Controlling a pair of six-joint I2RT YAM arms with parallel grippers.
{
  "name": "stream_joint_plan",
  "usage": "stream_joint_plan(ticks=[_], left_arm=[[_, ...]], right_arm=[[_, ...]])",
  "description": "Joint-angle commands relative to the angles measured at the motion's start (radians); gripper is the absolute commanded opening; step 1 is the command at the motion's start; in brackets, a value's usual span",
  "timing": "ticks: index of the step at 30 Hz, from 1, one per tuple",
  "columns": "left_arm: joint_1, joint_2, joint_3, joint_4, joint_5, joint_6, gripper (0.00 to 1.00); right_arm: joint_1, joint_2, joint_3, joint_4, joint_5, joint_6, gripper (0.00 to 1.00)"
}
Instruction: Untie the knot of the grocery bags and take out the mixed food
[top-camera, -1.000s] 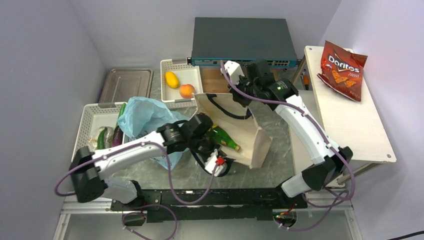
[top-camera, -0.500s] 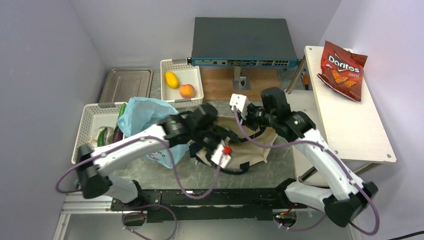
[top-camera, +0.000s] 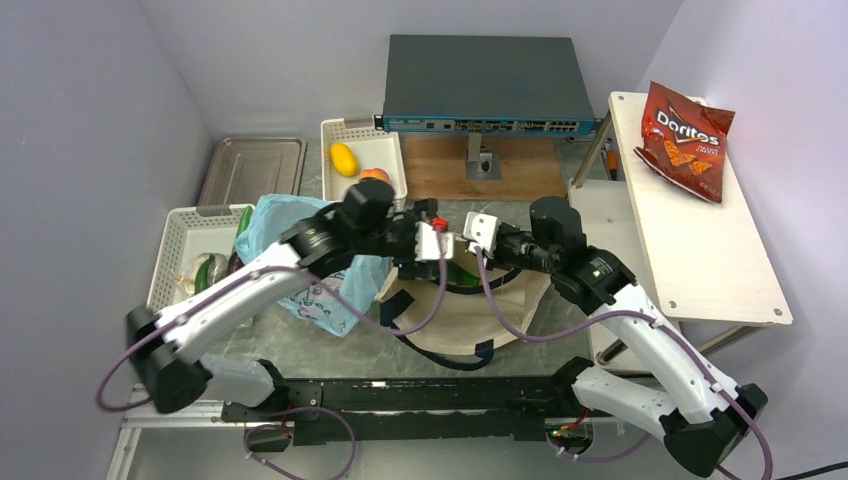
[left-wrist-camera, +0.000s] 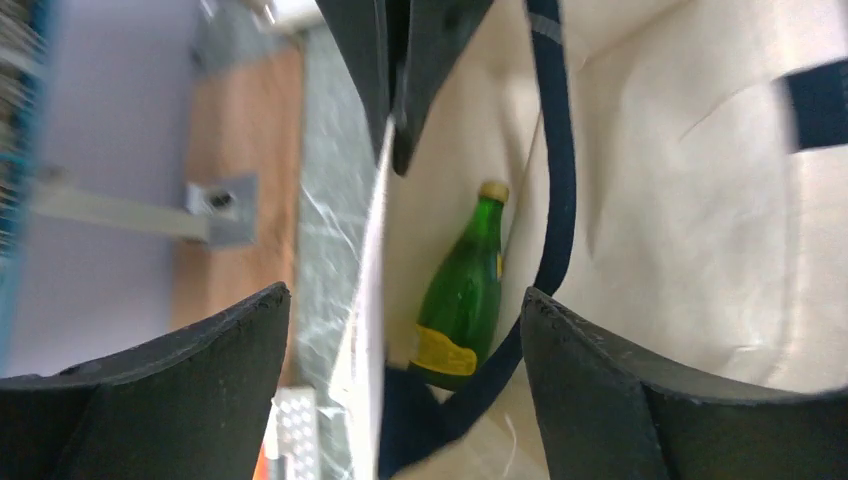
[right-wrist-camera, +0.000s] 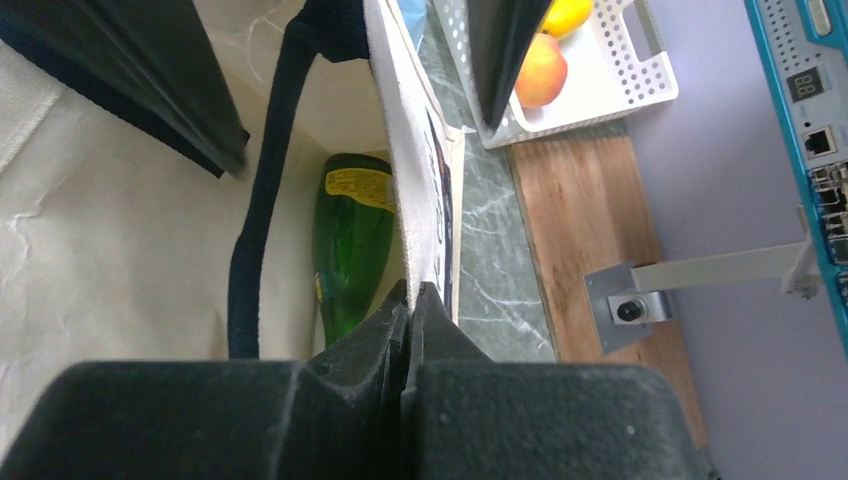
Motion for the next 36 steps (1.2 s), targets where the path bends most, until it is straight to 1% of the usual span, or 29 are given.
stream_joint_plan(ticks=[1, 2, 3, 4, 5, 6, 7, 8, 9, 10, 11, 12, 14, 16, 17, 19, 23, 25, 28, 32, 34, 35, 36], left_arm=[[0.014, 0.146, 0.026, 0.038, -0.149, -0.032, 0.81], [0.023, 0.183, 0.051, 0.019, -0.168, -0.043, 0.75], [0.038, 0.214, 0.074, -0.004, -0.169, -0.068, 0.67], [0.062, 0.238, 0.095, -0.018, -0.149, -0.105, 0.57], [0.089, 0.259, 0.113, -0.030, -0.114, -0.144, 0.42], [0.109, 0.273, 0.129, -0.039, -0.087, -0.180, 0.28], [0.124, 0.286, 0.147, -0.054, -0.065, -0.203, 0.17], [0.131, 0.293, 0.160, -0.062, -0.052, -0.225, 0.07], [0.133, 0.296, 0.169, -0.065, -0.041, -0.247, 0.02], [0.134, 0.298, 0.177, -0.065, -0.025, -0.271, 0.00], [0.133, 0.300, 0.185, -0.064, -0.010, -0.307, 0.00], [0.133, 0.307, 0.202, -0.072, 0.000, -0.343, 0.00], [0.134, 0.331, 0.253, -0.102, 0.036, -0.426, 0.00], [0.138, 0.348, 0.272, -0.120, 0.085, -0.506, 0.00], [0.137, 0.348, 0.267, -0.108, 0.095, -0.540, 0.00], [0.137, 0.348, 0.261, -0.095, 0.111, -0.606, 0.00], [0.155, 0.370, 0.268, -0.109, 0.133, -0.720, 0.00], [0.182, 0.388, 0.272, -0.112, 0.142, -0.784, 0.00], [0.222, 0.412, 0.292, -0.120, 0.123, -0.822, 0.00], [0.271, 0.440, 0.324, -0.116, 0.076, -0.801, 0.00], [0.284, 0.443, 0.319, -0.079, 0.064, -0.777, 0.00], [0.289, 0.446, 0.319, -0.062, 0.058, -0.764, 0.00], [0.292, 0.452, 0.325, -0.050, 0.060, -0.755, 0.00]], right_arm=[[0.010, 0.010, 0.039, 0.150, -0.039, -0.044, 0.00], [0.011, 0.009, 0.043, 0.151, -0.027, -0.046, 0.00], [0.011, 0.005, 0.048, 0.150, -0.016, -0.044, 0.00], [0.011, 0.000, 0.052, 0.145, 0.001, -0.035, 0.06], [0.010, -0.007, 0.064, 0.131, 0.021, -0.018, 0.13], [0.011, -0.015, 0.076, 0.109, 0.040, 0.004, 0.26], [0.010, -0.025, 0.091, 0.085, 0.056, 0.032, 0.45], [0.010, -0.033, 0.110, 0.054, 0.078, 0.061, 0.61], [0.010, -0.040, 0.129, 0.026, 0.094, 0.090, 0.74], [0.010, -0.046, 0.153, 0.000, 0.106, 0.130, 0.81], [0.010, -0.049, 0.177, -0.021, 0.109, 0.171, 0.83], [0.010, -0.051, 0.202, -0.037, 0.106, 0.207, 0.83], [0.011, -0.043, 0.247, -0.071, 0.085, 0.267, 0.79], [0.010, -0.012, 0.298, -0.141, -0.004, 0.276, 0.68], [0.012, 0.004, 0.309, -0.164, -0.055, 0.269, 0.58], [0.025, 0.024, 0.297, -0.176, -0.092, 0.262, 0.41], [0.084, 0.044, 0.192, -0.159, -0.062, 0.154, 0.28], [0.115, 0.038, 0.129, -0.132, -0.044, 0.091, 0.26], [0.161, 0.042, 0.069, -0.093, -0.031, 0.013, 0.25], [0.189, 0.081, 0.015, -0.048, -0.019, -0.037, 0.23], [0.190, 0.105, -0.020, 0.002, -0.001, -0.042, 0.28], [0.189, 0.121, -0.038, 0.032, 0.015, -0.045, 0.33], [0.188, 0.137, -0.053, 0.061, 0.033, -0.048, 0.36]])
